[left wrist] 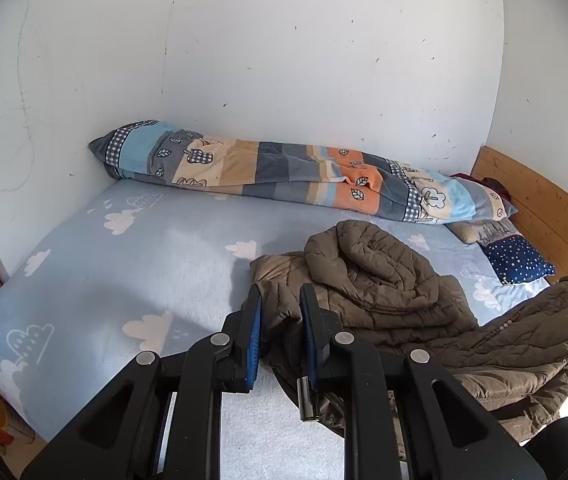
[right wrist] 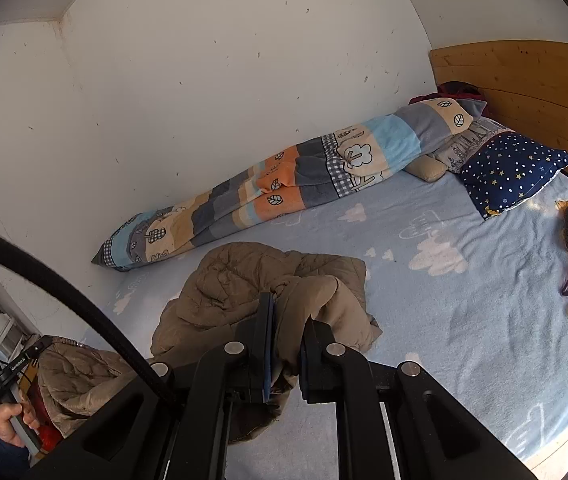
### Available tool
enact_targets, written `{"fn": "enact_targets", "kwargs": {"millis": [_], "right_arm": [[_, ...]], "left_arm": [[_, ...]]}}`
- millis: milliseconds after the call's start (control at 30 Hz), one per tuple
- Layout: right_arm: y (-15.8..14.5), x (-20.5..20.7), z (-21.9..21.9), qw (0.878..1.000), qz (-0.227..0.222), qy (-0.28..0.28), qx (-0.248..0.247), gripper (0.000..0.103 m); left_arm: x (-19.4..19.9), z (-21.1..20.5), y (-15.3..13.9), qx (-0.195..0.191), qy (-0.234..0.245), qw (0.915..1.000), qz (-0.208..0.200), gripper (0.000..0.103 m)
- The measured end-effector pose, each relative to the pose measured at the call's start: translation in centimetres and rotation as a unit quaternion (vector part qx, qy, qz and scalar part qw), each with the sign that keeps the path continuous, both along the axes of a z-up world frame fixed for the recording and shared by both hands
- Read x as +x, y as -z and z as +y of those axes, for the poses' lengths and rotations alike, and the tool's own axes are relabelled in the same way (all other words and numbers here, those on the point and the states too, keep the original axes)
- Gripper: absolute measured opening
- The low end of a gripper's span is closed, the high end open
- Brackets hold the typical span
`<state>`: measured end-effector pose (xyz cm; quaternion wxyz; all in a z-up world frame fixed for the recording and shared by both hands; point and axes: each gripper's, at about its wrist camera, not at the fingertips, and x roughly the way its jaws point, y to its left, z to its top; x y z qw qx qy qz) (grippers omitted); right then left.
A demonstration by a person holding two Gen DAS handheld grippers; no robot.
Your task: Fold large clothes
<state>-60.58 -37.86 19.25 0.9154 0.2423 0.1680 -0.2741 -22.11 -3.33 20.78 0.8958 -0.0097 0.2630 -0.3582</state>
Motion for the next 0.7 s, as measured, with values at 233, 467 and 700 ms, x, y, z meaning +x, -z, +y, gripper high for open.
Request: {"fn": "enact_targets", "kwargs": {"millis": [233, 467, 700], "right_arm": [[-0.7, 2.9, -3.2, 1.000, -0.019, 0.012, 0.010, 0.010], [-0.5, 7.6, -7.1, 0.999, -0.034, 0.025, 0.018, 0.010], [-1.4, 13.1, -9.9, 1.000, -0.020, 0.020, 0.009, 0.010]], "left_arm": [[3.8, -2.1, -2.0, 0.003, -0.036, 0.9985, -0.041, 0.015], [8.8, -4.6, -1.4, -0.006, -0.072, 0.9973, -0.011, 0.014], [10.3, -4.9, 0.0, -0.009, -0.069, 0.9975, 0.014, 0.014]]}}
